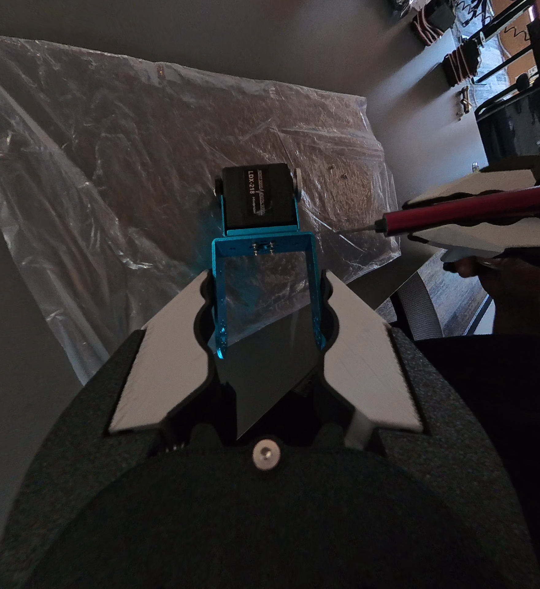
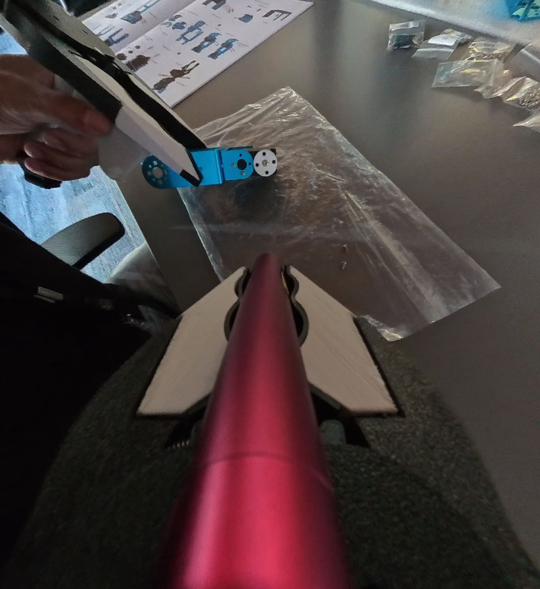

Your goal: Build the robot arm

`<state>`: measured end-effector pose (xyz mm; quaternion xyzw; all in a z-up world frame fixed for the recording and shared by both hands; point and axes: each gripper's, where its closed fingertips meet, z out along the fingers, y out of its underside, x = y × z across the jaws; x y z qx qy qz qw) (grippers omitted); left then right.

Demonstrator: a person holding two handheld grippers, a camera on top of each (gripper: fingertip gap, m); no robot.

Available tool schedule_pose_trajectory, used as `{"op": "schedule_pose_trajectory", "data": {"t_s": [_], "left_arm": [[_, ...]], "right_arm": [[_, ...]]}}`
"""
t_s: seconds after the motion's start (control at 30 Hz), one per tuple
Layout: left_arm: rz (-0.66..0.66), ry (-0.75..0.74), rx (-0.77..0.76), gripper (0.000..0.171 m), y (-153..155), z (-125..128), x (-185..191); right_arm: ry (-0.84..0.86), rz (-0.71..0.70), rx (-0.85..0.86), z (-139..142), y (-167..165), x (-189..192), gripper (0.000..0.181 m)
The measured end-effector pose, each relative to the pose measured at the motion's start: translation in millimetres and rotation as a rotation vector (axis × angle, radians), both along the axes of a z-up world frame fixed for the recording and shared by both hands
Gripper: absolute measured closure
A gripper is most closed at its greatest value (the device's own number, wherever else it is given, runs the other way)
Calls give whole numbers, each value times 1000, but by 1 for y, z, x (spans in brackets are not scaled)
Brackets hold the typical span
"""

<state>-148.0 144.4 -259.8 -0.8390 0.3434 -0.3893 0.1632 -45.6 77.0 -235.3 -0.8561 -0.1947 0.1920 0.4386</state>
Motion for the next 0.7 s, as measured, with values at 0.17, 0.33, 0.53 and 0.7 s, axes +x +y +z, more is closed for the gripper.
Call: {"op": "schedule_pose_trajectory", "data": {"t_s": [0.17,0.33,0.53,0.7], "left_arm": [[1,-6,-3,107,0,0,0],[-3,-4,-3,107,0,0,0],[-7,-6,-6,106,0,0,-1],[-10,-6,-9,107,0,0,-1]], "right_arm": [[1,6,-13,-1,-2,1,160],[-2,4,-1,1,1,1,159],[-45,-1,17,6,3,4,159],[-62,-64,-14,0,2,31,158]]}}
